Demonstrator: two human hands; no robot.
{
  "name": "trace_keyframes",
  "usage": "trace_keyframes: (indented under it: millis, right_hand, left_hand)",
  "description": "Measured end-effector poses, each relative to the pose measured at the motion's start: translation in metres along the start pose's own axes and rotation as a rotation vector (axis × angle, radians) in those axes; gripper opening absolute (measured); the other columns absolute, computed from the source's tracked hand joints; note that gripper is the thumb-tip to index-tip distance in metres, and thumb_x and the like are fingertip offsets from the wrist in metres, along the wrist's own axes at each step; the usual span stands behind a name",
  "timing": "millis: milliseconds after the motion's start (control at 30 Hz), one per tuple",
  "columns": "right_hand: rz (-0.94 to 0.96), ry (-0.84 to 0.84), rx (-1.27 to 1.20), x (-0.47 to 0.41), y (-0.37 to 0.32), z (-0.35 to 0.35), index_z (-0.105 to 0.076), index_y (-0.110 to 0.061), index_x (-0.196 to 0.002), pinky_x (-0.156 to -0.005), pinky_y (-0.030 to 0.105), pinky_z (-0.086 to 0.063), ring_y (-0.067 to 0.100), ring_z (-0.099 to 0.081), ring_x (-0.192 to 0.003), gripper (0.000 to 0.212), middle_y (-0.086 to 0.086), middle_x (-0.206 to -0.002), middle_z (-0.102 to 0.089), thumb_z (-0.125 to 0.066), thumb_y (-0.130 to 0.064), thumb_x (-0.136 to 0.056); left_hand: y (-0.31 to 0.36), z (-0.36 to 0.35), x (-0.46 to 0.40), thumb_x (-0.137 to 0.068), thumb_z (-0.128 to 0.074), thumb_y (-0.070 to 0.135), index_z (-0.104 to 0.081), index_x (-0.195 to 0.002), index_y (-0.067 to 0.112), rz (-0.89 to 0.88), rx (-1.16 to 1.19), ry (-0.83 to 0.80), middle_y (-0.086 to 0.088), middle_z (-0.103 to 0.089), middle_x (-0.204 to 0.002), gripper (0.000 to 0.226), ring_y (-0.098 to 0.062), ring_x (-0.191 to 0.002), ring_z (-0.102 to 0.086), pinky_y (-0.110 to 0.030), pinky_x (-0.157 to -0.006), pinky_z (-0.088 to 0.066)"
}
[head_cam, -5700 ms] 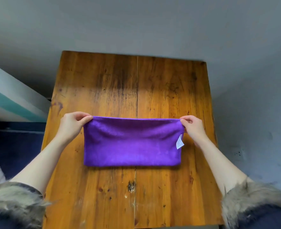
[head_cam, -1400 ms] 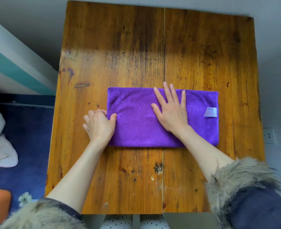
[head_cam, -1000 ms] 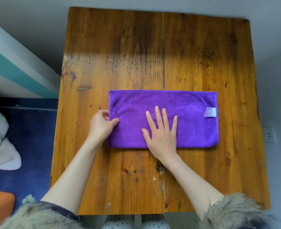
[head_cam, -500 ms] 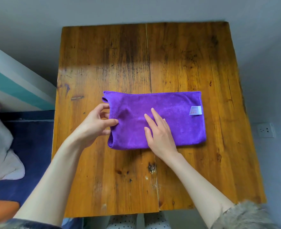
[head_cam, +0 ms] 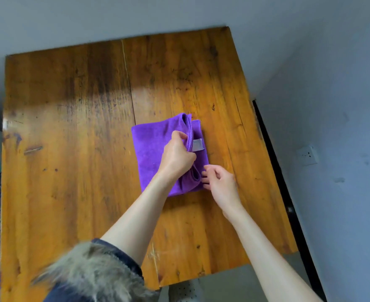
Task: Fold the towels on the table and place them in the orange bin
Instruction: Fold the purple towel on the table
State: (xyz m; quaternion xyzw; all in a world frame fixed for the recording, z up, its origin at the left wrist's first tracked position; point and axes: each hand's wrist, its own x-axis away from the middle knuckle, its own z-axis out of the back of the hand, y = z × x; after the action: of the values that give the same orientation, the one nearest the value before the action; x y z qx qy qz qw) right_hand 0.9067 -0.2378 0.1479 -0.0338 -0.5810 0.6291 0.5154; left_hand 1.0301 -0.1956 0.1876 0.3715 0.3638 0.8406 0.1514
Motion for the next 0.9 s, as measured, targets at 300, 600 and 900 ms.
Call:
trace_keyframes:
  millis: [300,600,900]
  right_hand:
    - [-0.054,-0.044,-0.082,-0.01,0.011,0.005,-0.066,-0.019,-0.095,-0.087,0.049,-0.052,0.021,-0.064,-0.093,0.033,0.0,-0.092,-0.068,-0.038,-0.036,-0.098]
    - [0.026,0.034,0.13,-0.014,-0.002,0.006,-0.06,-0.014,-0.114,-0.073,0.019,-0.036,0.013,-0.057,-0.09,0.034,-0.003,-0.095,-0.061,-0.061,-0.036,-0.088]
    - [0.864,0.195,0.844,-0.05,-0.009,-0.03,-0.044,-0.004,-0.137,-0.113,0.047,-0.026,0.03,-0.033,-0.138,0.049,0.016,-0.145,-0.04,-0.037,-0.024,-0.093]
  left_hand:
    - [-0.004,-0.045,-0.01,-0.085,-0.062,0.019,-0.044,-0.126,0.01,-0.117,-0.15,0.07,-0.01,-0.059,-0.102,0.045,-0.023,-0.1,-0.053,-0.026,-0.077,-0.037]
    - [-0.075,0.004,0.004,-0.09,-0.039,0.017,-0.055,-0.122,0.011,-0.581,-0.673,0.437,-0.014,-0.051,-0.132,0.036,-0.036,-0.127,-0.04,-0.048,-0.1,-0.036]
    - [-0.11,-0.002,-0.008,-0.092,-0.029,0.048,-0.029,-0.145,0.026,-0.451,-0.894,0.26,-0.011,-0.02,-0.155,0.057,-0.034,-0.144,-0.009,-0.055,-0.114,-0.01]
